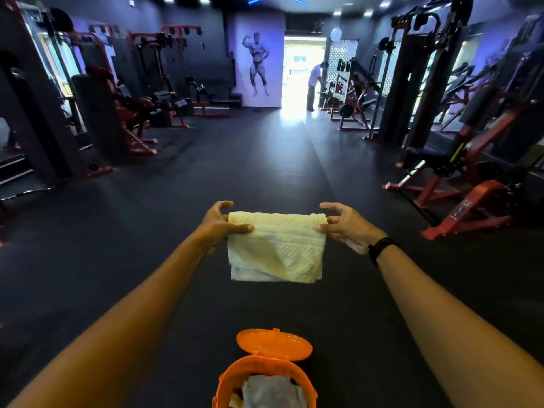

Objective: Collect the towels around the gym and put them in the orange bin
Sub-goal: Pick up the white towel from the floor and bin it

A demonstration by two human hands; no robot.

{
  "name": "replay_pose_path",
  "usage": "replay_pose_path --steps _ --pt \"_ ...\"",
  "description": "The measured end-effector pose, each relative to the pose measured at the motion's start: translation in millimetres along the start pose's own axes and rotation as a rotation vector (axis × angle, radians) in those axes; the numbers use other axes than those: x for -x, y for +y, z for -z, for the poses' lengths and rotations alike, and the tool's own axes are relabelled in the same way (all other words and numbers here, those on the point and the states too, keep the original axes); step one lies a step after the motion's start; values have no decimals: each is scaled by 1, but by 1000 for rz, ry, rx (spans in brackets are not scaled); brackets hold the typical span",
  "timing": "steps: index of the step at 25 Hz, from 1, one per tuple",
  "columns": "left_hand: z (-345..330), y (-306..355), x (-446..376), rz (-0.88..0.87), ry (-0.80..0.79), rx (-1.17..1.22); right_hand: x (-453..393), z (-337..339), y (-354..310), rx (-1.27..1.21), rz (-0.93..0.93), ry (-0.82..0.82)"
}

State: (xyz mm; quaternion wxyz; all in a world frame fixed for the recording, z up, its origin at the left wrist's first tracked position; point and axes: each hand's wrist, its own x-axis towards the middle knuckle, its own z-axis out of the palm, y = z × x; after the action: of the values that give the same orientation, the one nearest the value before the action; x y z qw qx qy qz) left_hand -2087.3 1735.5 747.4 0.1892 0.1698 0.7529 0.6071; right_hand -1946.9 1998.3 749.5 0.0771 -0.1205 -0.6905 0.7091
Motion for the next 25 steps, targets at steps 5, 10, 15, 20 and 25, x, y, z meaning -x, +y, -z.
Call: replay_pose_path --steps 5,10,15,20,25 --pt "6 -5 -1 -181 -70 -426 -5 -3 1 591 81 -88" --pt "6 10 0 -274 -54 -398 -6 5 -23 248 216 -70" --pt "11 11 3 -241 -79 -445 -6 -4 -9 401 128 -142" --pt "22 -1 -2 -134 -28 -579 -21 -4 -4 756 164 -62" --pt "8 -33 5 -44 -92 -608 -27 -3 44 1112 -7 42"
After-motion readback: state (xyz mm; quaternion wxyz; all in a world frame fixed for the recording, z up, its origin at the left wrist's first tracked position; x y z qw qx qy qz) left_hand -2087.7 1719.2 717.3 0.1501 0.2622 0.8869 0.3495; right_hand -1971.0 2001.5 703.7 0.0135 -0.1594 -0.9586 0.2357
